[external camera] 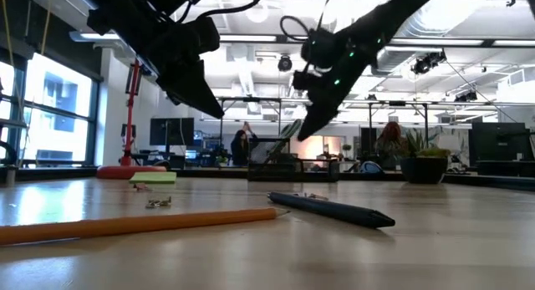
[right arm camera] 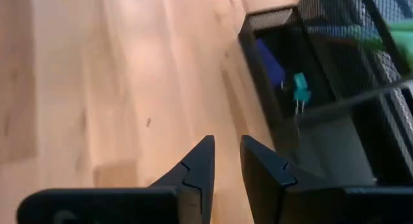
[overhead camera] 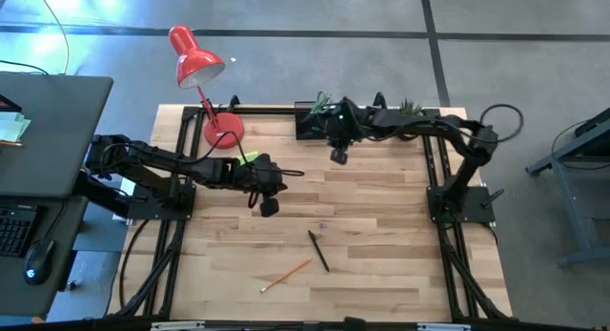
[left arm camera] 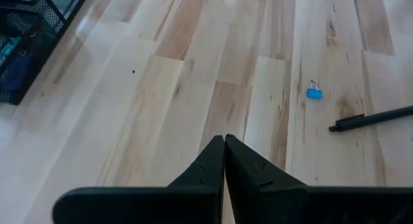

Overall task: Pick and place office supplies into organizer
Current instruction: Put the pink binder clip into the desk organizer

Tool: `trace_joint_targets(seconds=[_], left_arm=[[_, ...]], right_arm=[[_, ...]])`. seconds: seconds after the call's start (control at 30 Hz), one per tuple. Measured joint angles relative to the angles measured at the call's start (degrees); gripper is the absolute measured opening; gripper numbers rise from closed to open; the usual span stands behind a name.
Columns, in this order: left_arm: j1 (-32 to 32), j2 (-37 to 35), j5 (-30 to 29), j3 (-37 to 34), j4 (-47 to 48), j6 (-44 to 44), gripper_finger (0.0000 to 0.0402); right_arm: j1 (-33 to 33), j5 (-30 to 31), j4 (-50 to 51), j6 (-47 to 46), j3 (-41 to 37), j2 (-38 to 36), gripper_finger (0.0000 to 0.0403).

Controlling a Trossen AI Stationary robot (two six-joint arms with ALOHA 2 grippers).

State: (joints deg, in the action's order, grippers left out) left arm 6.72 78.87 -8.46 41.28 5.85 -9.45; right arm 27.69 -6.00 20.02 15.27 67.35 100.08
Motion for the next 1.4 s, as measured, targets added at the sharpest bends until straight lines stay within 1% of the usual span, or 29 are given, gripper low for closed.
trace_joint_targets(seconds=[0.17, 0.2, 0.27, 0.33, 0.37, 0.5, 0.73, 0.9, 1.03, 1.17, 1.4], left_arm=[[0.0, 0.0, 0.0, 0.0, 0.2, 0.0, 0.0001], [0.0, 0.0, 0.0, 0.0, 0.2, 0.0, 0.0001], [0.0, 0.0, 0.0, 0.0, 0.3, 0.0, 0.0001], [0.0, 0.0, 0.0, 0.0, 0.4, 0.3, 0.0001], [0.0, 0.0, 0.0, 0.0, 0.4, 0.5, 0.0001], [0.0, 0.0, 0.0, 0.0, 0.4, 0.6, 0.0001], [0.0, 0.0, 0.0, 0.0, 0.4, 0.6, 0.0001], [0.0, 0.0, 0.0, 0.0, 0.4, 0.6, 0.0001], [0.0, 0.0, 0.0, 0.0, 0.4, 0.6, 0.0001], [0.0, 0.0, 0.0, 0.0, 0.4, 0.6, 0.0001], [0.0, 0.0, 0.1, 0.0, 0.6, 0.2, 0.0001]], right_arm=[[0.2, -1.4, -10.7, -4.3, 0.1, 5.2, 0.0067], [0.5, -1.9, -11.2, -5.3, 0.1, 6.2, 0.0067], [0.8, -5.4, -11.3, -7.5, 0.1, 8.3, 0.0067], [0.9, -7.7, -11.4, -7.3, 0.1, 10.7, 0.0067], [0.9, -7.1, -11.5, -6.6, 0.1, 11.7, 0.0067], [0.9, -1.1, -15.9, -5.1, 0.1, 14.7, 0.0067], [2.7, -0.6, -24.8, -4.9, 0.1, 15.9, 0.0067], [4.5, -3.5, -23.7, -7.4, 1.2, 15.9, 0.0067], [4.8, -5.0, -23.5, -7.5, 2.1, 15.9, 0.0067], [4.3, -4.5, -24.3, -6.7, 3.8, 15.9, 0.0067], [4.2, -4.3, -19.5, -6.2, 5.9, 15.9, 0.0067]])
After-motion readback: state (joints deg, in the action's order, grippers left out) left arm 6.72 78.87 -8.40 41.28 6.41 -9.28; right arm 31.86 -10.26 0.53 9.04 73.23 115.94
